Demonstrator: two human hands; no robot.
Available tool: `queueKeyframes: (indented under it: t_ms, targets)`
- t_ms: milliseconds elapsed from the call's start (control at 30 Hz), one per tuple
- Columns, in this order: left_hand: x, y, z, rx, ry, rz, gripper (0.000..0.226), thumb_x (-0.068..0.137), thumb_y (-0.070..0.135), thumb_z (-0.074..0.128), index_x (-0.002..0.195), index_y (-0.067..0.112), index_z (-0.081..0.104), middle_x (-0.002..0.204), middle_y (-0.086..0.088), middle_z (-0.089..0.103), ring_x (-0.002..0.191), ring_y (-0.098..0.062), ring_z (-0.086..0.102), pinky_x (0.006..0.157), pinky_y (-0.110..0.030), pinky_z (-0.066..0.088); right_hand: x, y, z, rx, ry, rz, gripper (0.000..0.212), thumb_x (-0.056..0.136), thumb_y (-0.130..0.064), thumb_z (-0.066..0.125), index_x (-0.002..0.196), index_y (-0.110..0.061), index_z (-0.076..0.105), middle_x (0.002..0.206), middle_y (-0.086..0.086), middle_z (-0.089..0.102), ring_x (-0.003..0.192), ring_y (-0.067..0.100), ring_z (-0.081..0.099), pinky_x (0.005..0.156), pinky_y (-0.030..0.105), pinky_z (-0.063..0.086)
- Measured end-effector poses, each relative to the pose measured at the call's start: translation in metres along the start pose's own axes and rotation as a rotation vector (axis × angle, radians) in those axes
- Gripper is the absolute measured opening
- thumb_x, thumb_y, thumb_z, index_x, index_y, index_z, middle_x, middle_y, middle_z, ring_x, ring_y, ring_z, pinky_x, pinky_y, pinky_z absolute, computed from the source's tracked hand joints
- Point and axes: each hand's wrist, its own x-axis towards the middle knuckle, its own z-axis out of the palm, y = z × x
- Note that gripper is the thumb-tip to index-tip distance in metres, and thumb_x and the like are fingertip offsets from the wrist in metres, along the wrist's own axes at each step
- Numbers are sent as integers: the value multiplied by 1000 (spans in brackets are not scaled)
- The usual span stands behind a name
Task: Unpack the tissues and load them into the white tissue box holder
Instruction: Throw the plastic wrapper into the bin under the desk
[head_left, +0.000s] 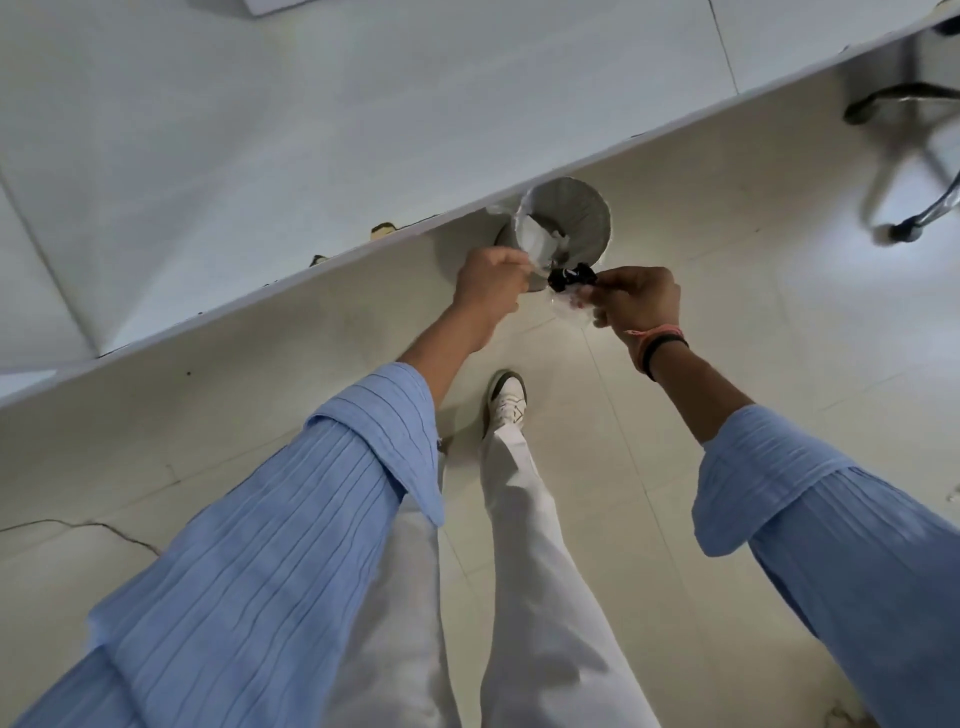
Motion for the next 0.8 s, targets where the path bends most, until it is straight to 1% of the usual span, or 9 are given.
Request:
queueKeyframes:
  t_ms: [67,133,233,333,433,500,567,633,800]
  targets:
    - [26,-5,8,13,57,23,19,92,3,59,96,18,69,103,-6,72,86,-15,65,78,-34,56,29,12,7,3,75,32,20,57,-34,92,61,-20,78,69,18,75,66,22,73,73,41,63]
    - [53,-9,16,12,21,10,21,91,4,62,108,12,70,109,-8,75,86,-15,67,83,-36,59,64,24,17,-46,112,38,34,49,-41,91,65,-14,79,74,26,73,69,12,67,72,38,61]
    - [90,-9,27,-56,-14,-9,23,92,4,64,115,7,69,114,-13,75,91,-18,69,81,-34,60,123,39,39,-107,99,143,22,64,-25,86,77,-6,80,80,21,76,83,27,73,75,37,60]
    - [124,-11,40,-144,27,2,20,92,2,65,110,8,70,116,-18,74,92,-20,70,78,-30,60,175,48,61,-128,93,185,27,82,-17,68,105,-8,77,106,17,76,102,35,69,83,34,58]
    - [145,-18,51,-126,16,45,22,90,-1,66,108,10,69,114,-16,75,97,-19,70,77,-25,59,208,52,77,-98,-136,220,42,93,-5,57,134,-10,64,127,10,64,112,26,60,86,24,51]
    - [151,-22,57,-95,-1,60,23,90,-1,65,109,10,69,105,-11,74,94,-17,68,77,-23,57,228,60,81,-72,-270,225,47,97,-2,50,143,-10,54,134,8,57,118,25,55,96,28,51]
    - [152,-26,59,-82,-2,57,24,90,-2,65,113,5,69,102,-10,73,91,-15,68,75,-21,57,278,103,89,-98,-278,216,51,89,-17,53,140,-17,55,137,10,61,124,31,59,105,42,52]
    - [148,-30,58,-78,7,44,26,91,-1,64,116,4,69,107,-11,74,95,-16,69,75,-20,57,293,124,87,-68,-254,225,52,80,-23,56,132,-19,60,124,12,69,114,34,65,96,49,58]
    - [122,-24,54,-104,28,7,24,87,-3,65,91,21,70,103,-7,76,111,-27,71,97,-39,58,203,63,44,135,-197,341,39,87,-17,67,125,-9,66,119,13,71,110,30,68,81,39,62]
